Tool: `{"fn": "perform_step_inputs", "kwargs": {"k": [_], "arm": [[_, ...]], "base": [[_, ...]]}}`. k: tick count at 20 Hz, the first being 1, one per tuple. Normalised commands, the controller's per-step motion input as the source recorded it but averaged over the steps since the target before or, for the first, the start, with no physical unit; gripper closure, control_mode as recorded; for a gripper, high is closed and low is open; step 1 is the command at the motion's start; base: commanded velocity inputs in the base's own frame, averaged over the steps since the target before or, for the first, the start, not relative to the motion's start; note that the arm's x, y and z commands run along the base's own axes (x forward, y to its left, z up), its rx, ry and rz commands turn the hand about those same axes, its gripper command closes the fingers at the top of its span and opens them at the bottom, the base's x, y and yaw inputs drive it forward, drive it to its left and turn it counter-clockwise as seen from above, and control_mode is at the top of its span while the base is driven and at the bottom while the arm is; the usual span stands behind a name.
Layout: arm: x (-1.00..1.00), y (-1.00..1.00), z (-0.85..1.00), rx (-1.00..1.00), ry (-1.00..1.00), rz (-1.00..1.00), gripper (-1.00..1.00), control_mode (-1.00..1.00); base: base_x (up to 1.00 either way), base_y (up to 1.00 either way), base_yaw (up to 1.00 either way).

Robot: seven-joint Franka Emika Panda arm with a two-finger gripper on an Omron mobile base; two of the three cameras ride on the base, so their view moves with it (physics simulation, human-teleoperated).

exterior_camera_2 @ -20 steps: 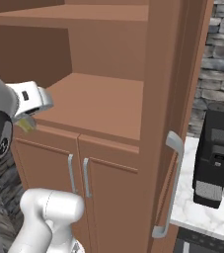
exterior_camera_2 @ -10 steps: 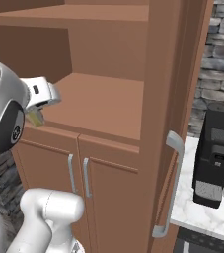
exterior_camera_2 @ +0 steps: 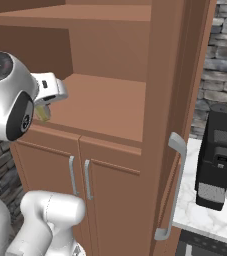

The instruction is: Pick the boxed drink, beer from the counter and place them in the open cabinet.

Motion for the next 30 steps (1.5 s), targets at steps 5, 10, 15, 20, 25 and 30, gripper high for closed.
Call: {"fn": "perform_step_inputs", "kwargs": {"k": [5,10,15,20,25,30], "arm": [[0.36,0.01,-0.13,0.06,0.0,-0.02,1.0,-1.0],[0.36,0.01,-0.08,0.06,0.0,-0.02,1.0,-1.0],[0.32,0.06,-0.15,0.03,0.0,-0.03,1.0,-1.0],[0.29,0.15,-0.25,0.0,0.0,-0.02,1.0,-1.0],[0.31,0.14,-0.18,0.0,0.0,-0.02,1.0,-1.0],[0.28,0.01,-0.02,0.0,0.0,-0.02,1.0,-1.0]], "base": [[0.0,0.0,0.0],[0.0,0.0,0.0],[0.0,0.0,0.0],[0.0,0.0,0.0],[0.0,0.0,0.0],[0.0,0.0,0.0]]}}
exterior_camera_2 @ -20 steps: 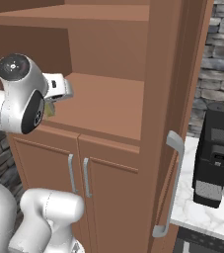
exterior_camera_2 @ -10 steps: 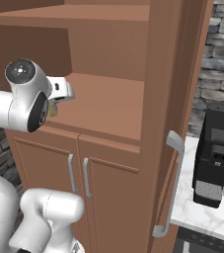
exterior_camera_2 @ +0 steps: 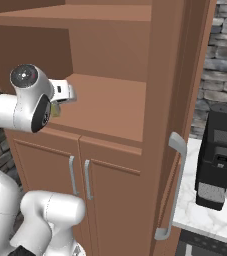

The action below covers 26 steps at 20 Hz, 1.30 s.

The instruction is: Pick the boxed drink, beer from the counter and place them in the open cabinet.

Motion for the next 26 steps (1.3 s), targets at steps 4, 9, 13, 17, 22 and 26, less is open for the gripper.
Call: {"fn": "perform_step_inputs", "kwargs": {"k": [4,9,13,17,22,26], "arm": [[0.27,0.0,0.0,0.0,0.01,-0.01,1.0,-1.0],[0.24,0.0,-0.02,0.0,0.08,-0.01,1.0,-1.0],[0.24,0.0,-0.09,0.0,0.14,0.0,1.0,-1.0],[0.24,0.0,-0.17,0.0,0.13,0.0,1.0,-1.0],[0.23,0.0,-0.17,0.0,0.06,0.0,1.0,-1.0],[0.19,0.04,-0.27,0.0,0.0,0.0,1.0,-1.0]], "base": [[0.0,0.0,0.0],[0.0,0.0,0.0],[0.0,0.0,0.0],[0.0,0.0,0.0],[0.0,0.0,0.0],[0.0,0.0,0.0]]}}
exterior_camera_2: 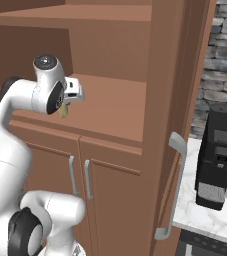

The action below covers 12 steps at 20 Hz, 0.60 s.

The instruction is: Pick the boxed drink, beer from the counter and place them in the open cabinet.

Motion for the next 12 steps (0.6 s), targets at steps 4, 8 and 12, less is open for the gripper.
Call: {"fn": "perform_step_inputs", "kwargs": {"k": [4,8,12], "arm": [[0.21,0.07,-0.27,0.0,0.0,0.0,1.0,-1.0],[0.21,0.08,-0.27,0.0,0.0,0.0,1.0,-1.0],[0.23,0.04,-0.26,0.0,0.0,0.0,1.0,-1.0]], "base": [[0.0,0.0,0.0],[0.0,0.0,0.0],[0.0,0.0,0.0]]}}
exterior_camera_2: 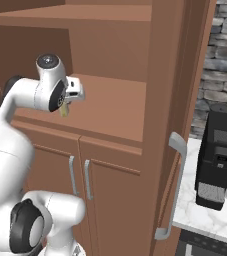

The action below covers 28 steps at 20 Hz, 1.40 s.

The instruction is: Pick the boxed drink, beer from the counter and place them in the open cabinet.

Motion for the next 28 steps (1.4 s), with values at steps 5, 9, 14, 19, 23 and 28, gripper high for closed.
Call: {"fn": "perform_step_inputs", "kwargs": {"k": [5,9,14,19,23,28], "arm": [[0.2,0.06,-0.29,0.0,0.0,0.0,1.0,-1.0],[0.13,0.1,-0.32,0.0,0.0,0.0,1.0,-1.0],[0.14,0.16,-0.34,0.0,0.0,0.0,1.0,-1.0],[0.14,0.15,-0.34,0.0,0.0,0.0,-1.0,-1.0],[0.11,0.07,-0.28,0.0,0.0,0.0,-1.0,-1.0],[0.04,0.01,-0.2,0.0,0.0,0.0,-1.0,-1.0]], "base": [[0.0,0.0,0.0],[0.0,0.0,0.0],[0.0,0.0,0.0],[0.0,0.0,0.0],[0.0,0.0,0.0],[0.0,0.0,0.0]]}}
